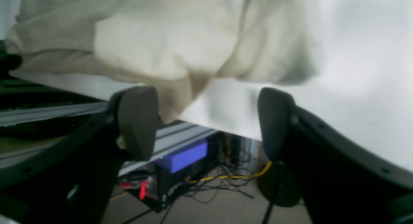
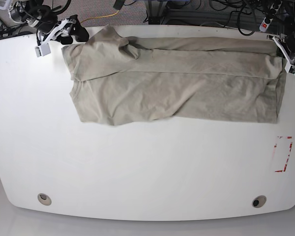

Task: Fold the T-shirt properly
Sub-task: 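Drag the folded shirt toward the robot with both grippers, then open the right gripper and move it along the shirt's side edge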

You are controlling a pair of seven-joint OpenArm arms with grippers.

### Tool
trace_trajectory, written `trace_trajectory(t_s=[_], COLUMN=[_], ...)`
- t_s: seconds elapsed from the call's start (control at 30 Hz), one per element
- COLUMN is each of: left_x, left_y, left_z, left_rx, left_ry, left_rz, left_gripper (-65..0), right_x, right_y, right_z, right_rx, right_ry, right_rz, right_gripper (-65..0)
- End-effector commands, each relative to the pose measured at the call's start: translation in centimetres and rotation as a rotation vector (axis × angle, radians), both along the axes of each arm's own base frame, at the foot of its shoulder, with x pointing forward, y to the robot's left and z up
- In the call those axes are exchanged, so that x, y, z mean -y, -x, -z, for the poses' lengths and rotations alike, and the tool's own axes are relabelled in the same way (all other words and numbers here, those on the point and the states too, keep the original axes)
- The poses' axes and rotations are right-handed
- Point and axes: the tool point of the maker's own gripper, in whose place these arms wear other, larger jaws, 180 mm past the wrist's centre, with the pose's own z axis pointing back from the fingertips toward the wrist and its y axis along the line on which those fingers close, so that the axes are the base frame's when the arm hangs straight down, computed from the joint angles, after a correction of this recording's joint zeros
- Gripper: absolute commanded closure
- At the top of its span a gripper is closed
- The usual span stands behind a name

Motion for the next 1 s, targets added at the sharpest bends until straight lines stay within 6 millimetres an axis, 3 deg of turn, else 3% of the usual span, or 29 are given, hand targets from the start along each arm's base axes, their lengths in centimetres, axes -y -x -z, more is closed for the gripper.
trace_trajectory(t_s=[0.0, 0.33, 0.43, 0.6, 0.77, 0.97], left_x=[-0.5, -0.6, -0.6, -0.6, -0.6, -0.6], left_y=[-0.9, -1.5, -1.5, -1.5, -1.5, -1.4], left_z=[-1.1, -1.3, -1.3, -1.3, -1.3, -1.3], left_rx=[0.033, 0.046, 0.046, 0.046, 0.046, 0.045], left_ry=[-0.02, -0.022, -0.022, -0.022, -0.022, -0.021], left_rz=[0.011, 0.01, 0.01, 0.01, 0.01, 0.009], left_gripper=[-5.0, -5.0, -5.0, -5.0, -5.0, -5.0], right_x=[-0.7, -4.2, -5.1, -6.0, -6.3, -6.4], right_y=[-0.1, 0.0, -0.3, -0.7, -0.8, -1.3], right_z=[0.0, 2.2, 2.2, 2.5, 2.1, -0.4], right_rx=[0.007, -0.059, -0.054, -0.046, -0.036, 0.043], right_ry=[-0.003, 0.024, 0.012, -0.013, -0.015, 0.022], right_rz=[-0.017, -0.127, -0.153, -0.163, -0.177, -0.208], right_gripper=[-44.2, -44.2, -41.2, -27.0, -1.7, 0.0])
